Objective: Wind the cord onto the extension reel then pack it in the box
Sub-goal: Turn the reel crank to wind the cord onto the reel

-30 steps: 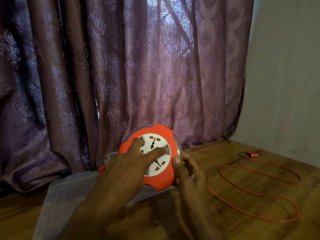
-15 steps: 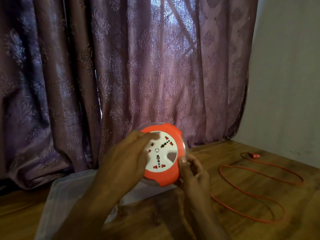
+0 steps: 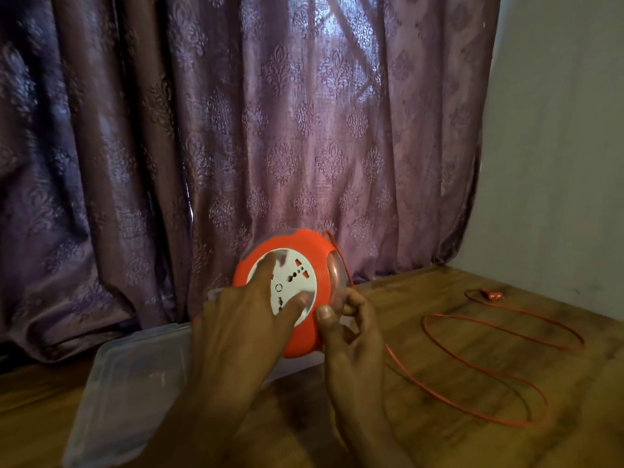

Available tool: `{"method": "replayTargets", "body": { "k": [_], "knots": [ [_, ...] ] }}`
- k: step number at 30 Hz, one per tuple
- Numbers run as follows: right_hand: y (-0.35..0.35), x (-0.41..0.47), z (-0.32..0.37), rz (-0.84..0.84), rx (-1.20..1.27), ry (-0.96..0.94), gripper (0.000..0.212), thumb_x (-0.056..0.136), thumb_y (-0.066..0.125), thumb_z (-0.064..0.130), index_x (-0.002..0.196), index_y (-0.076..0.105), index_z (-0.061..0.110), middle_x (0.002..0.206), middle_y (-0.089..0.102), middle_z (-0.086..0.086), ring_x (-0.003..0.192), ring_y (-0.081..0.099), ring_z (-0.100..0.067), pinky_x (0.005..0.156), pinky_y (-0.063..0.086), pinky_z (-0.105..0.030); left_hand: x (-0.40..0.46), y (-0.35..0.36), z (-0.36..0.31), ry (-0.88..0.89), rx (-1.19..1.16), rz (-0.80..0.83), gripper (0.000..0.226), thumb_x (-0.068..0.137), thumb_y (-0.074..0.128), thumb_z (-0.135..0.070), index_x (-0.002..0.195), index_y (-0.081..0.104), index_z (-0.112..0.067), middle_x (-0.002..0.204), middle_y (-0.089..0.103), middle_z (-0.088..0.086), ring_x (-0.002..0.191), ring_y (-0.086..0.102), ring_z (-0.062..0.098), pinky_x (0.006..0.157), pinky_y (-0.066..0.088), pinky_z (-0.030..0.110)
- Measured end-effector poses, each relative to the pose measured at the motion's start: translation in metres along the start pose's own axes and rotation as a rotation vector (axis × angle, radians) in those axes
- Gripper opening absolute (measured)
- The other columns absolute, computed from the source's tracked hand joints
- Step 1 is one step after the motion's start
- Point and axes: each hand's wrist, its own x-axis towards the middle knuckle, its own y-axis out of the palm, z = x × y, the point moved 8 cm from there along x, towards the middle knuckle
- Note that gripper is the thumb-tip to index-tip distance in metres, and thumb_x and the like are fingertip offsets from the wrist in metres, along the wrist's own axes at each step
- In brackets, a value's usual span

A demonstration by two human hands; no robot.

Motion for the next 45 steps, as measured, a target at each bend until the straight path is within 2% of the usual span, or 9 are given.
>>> {"method": "replayTargets", "body": {
  "k": [8, 15, 19, 24, 28, 32, 34, 38, 45],
  "knots": [
    [0.005, -0.002, -0.001, 0.025, 0.004, 0.013, 0.037, 0.084, 0.070, 0.044, 0.119, 0.065, 0.032, 0.116, 0.073, 0.006, 0.108, 0.070, -0.014, 0.088, 0.061, -0.042, 0.000, 0.004, 0.003, -0.028, -0.042, -0.011, 0.075, 0.072, 0.041, -0.079, 0.140, 0.019, -0.054, 0.108, 0.068, 0.004, 0.103, 0.062, 0.032, 0.081, 0.048, 0.038],
    [0.005, 0.000, -0.010, 0.046, 0.044, 0.102, 0.026, 0.089, 0.069, 0.031, 0.115, 0.070, 0.031, 0.110, 0.077, -0.001, 0.102, 0.075, -0.019, 0.088, 0.062, -0.049, -0.002, 0.007, -0.016, 0.146, 0.175, 0.013, 0.068, 0.088, 0.043, -0.061, 0.145, 0.009, -0.051, 0.118, 0.065, 0.000, 0.101, 0.063, 0.025, 0.077, 0.047, 0.034],
    [-0.002, 0.005, -0.013, 0.012, 0.022, 0.115, 0.024, 0.086, 0.069, 0.039, 0.106, 0.071, 0.027, 0.104, 0.077, -0.006, 0.099, 0.075, -0.027, 0.087, 0.059, -0.059, -0.002, 0.014, -0.020, 0.239, 0.229, 0.099, 0.068, 0.092, 0.044, -0.037, 0.141, 0.002, -0.060, 0.145, 0.041, -0.003, 0.107, 0.059, 0.027, 0.084, 0.048, 0.037],
    [-0.003, 0.008, -0.017, 0.028, 0.034, 0.148, 0.034, 0.080, 0.068, 0.052, 0.107, 0.072, 0.032, 0.108, 0.078, -0.004, 0.103, 0.074, -0.027, 0.088, 0.059, -0.058, 0.000, 0.018, -0.019, 0.335, 0.197, 0.165, 0.071, 0.089, 0.048, -0.022, 0.136, 0.018, -0.066, 0.161, 0.014, -0.006, 0.135, 0.040, 0.021, 0.098, 0.044, 0.034],
    [-0.007, 0.009, -0.012, -0.010, 0.010, 0.114, 0.038, 0.078, 0.068, 0.056, 0.106, 0.072, 0.029, 0.105, 0.078, -0.002, 0.099, 0.076, -0.021, 0.086, 0.061, -0.055, 0.001, -0.003, -0.026, 0.408, -0.161, 0.132, 0.053, 0.084, 0.044, -0.023, 0.128, 0.051, -0.052, 0.146, 0.045, -0.009, 0.131, 0.046, 0.009, 0.101, 0.043, 0.031],
    [-0.014, 0.011, -0.002, -0.076, -0.016, 0.048, 0.036, 0.081, 0.067, 0.054, 0.105, 0.070, 0.028, 0.102, 0.077, 0.000, 0.097, 0.075, -0.019, 0.085, 0.060, -0.056, 0.012, -0.032, -0.011, 0.196, -0.360, -0.106, 0.030, 0.087, 0.059, -0.026, 0.112, 0.062, -0.042, 0.084, 0.069, -0.019, 0.073, 0.062, -0.001, 0.075, 0.053, 0.028],
    [-0.013, 0.009, 0.003, -0.075, -0.021, 0.016, 0.035, 0.084, 0.067, 0.052, 0.111, 0.069, 0.031, 0.106, 0.077, 0.002, 0.101, 0.074, -0.019, 0.085, 0.061, -0.054, 0.011, -0.028, -0.008, 0.097, -0.332, -0.074, 0.029, 0.085, 0.057, -0.039, 0.114, 0.059, -0.042, 0.072, 0.067, -0.015, 0.073, 0.066, 0.007, 0.078, 0.054, 0.033],
    [-0.007, 0.002, 0.014, -0.062, -0.093, -0.070, 0.034, 0.086, 0.066, 0.052, 0.116, 0.066, 0.037, 0.107, 0.074, 0.005, 0.099, 0.073, -0.014, 0.082, 0.062, -0.042, 0.002, -0.009, -0.014, 0.035, -0.300, 0.071, 0.055, 0.081, 0.050, -0.060, 0.133, 0.040, -0.047, 0.071, 0.070, -0.012, 0.078, 0.069, 0.022, 0.082, 0.053, 0.040],
    [0.005, -0.009, 0.015, 0.002, -0.107, -0.067, 0.046, 0.083, 0.065, 0.051, 0.121, 0.064, 0.024, 0.116, 0.070, 0.004, 0.101, 0.070, -0.013, 0.078, 0.060, -0.027, 0.001, -0.009, -0.001, -0.055, -0.187, -0.041, 0.067, 0.077, 0.050, -0.070, 0.138, 0.038, -0.047, 0.089, 0.073, -0.002, 0.098, 0.065, 0.029, 0.085, 0.051, 0.040]
  ]
}}
